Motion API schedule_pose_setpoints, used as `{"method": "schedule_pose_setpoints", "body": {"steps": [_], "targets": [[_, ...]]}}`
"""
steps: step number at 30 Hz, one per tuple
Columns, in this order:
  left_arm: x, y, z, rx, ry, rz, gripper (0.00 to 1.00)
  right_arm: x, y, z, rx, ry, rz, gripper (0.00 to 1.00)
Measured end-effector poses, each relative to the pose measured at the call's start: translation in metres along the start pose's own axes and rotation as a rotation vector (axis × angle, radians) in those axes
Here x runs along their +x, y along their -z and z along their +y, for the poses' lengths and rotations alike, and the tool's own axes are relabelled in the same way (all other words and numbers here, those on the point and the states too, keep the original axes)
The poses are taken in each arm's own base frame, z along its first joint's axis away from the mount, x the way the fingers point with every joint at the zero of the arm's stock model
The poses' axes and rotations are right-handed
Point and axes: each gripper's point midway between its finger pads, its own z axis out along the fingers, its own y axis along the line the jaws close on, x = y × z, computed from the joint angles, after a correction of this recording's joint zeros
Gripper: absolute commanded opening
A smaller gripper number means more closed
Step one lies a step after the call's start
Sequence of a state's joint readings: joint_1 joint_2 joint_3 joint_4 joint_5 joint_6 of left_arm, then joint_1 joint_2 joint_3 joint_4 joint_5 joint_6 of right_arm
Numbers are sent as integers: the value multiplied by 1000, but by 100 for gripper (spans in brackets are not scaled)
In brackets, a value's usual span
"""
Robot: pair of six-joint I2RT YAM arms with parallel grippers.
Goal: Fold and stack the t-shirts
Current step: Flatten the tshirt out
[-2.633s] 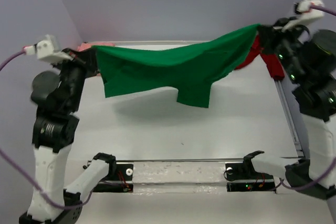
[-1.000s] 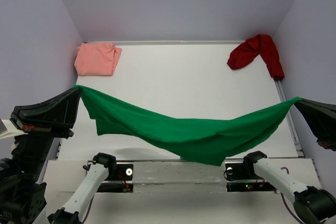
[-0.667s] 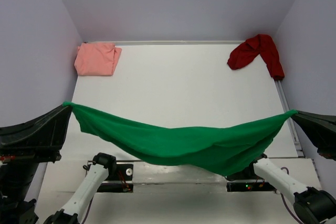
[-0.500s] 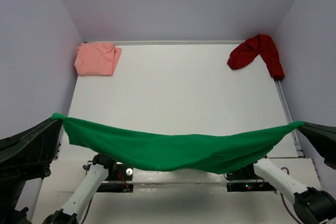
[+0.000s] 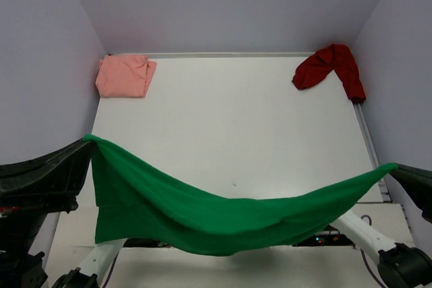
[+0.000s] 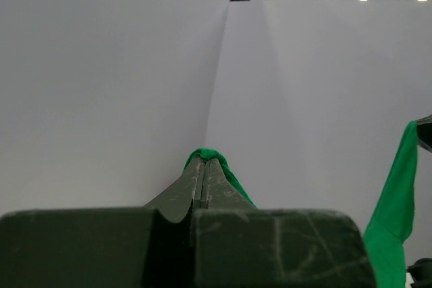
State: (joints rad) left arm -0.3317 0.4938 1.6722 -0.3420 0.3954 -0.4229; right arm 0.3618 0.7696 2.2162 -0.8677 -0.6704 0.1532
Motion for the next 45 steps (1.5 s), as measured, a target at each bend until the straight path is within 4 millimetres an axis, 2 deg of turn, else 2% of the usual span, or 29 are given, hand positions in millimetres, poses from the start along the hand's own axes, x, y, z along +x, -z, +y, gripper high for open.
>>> {"method": "schedule_pose_setpoints", "body": {"steps": [4, 7, 8, 10, 11, 14, 16, 17, 18, 19, 20, 21, 22, 24, 26, 27, 28, 29, 32, 33, 34, 37, 40, 42, 45], "targets": [[29, -5, 38, -145, 1, 70, 0, 22, -10, -31, 101, -39, 54, 0], [47, -9, 77, -306, -14, 119, 0, 49, -24, -69, 221, -70, 124, 0], [56, -12, 95, -381, -17, 145, 0, 58, -28, -80, 255, -81, 147, 0], [75, -20, 142, -565, -38, 196, 0, 89, -43, -119, 365, -105, 231, 0], [85, -23, 158, -628, -45, 224, 0, 101, -49, -135, 413, -109, 267, 0], [128, -33, 220, -843, -84, 346, 0, 153, -77, -198, 577, -109, 418, 0], [152, -37, 253, -951, -125, 410, 0, 176, -91, -229, 657, -84, 486, 0], [160, -39, 263, -979, -135, 434, 0, 193, -102, -252, 708, -61, 539, 0], [177, -41, 280, -1025, -155, 484, 0, 203, -111, -266, 736, -47, 564, 0], [185, -42, 287, -1046, -165, 508, 0, 211, -119, -278, 759, -30, 580, 0], [193, -45, 297, -1073, -181, 541, 0, 224, -130, -299, 798, 1, 612, 0], [197, -50, 304, -1084, -192, 554, 0, 231, -135, -307, 812, 14, 622, 0], [198, -55, 308, -1088, -203, 556, 0, 238, -141, -320, 839, 45, 635, 0], [190, -62, 308, -1084, -213, 536, 0, 245, -143, -333, 870, 87, 658, 0], [168, -70, 302, -1073, -223, 489, 0, 240, -135, -343, 922, 153, 674, 0], [145, -77, 294, -1061, -228, 428, 0, 231, -131, -347, 949, 188, 664, 0], [134, -80, 290, -1056, -231, 396, 0, 223, -127, -349, 971, 216, 653, 0], [113, -82, 283, -1048, -240, 334, 0, 211, -119, -350, 999, 258, 639, 0], [79, -72, 267, -1046, -257, 245, 0, 169, -95, -343, 1061, 337, 578, 0], [72, -68, 264, -1049, -262, 227, 0, 162, -91, -342, 1067, 347, 567, 0], [65, -63, 260, -1053, -267, 210, 0, 143, -83, -334, 1079, 362, 516, 0], [41, -49, 242, -1037, -266, 149, 0, 104, -55, -309, 1082, 390, 429, 0], [25, -38, 227, -1020, -257, 113, 0, 58, -21, -271, 1047, 393, 290, 0], [17, -34, 220, -1008, -249, 95, 0, 30, -3, -248, 1013, 387, 195, 0], [16, -29, 211, -982, -233, 105, 0, -15, 26, -207, 948, 376, 32, 0]]}}
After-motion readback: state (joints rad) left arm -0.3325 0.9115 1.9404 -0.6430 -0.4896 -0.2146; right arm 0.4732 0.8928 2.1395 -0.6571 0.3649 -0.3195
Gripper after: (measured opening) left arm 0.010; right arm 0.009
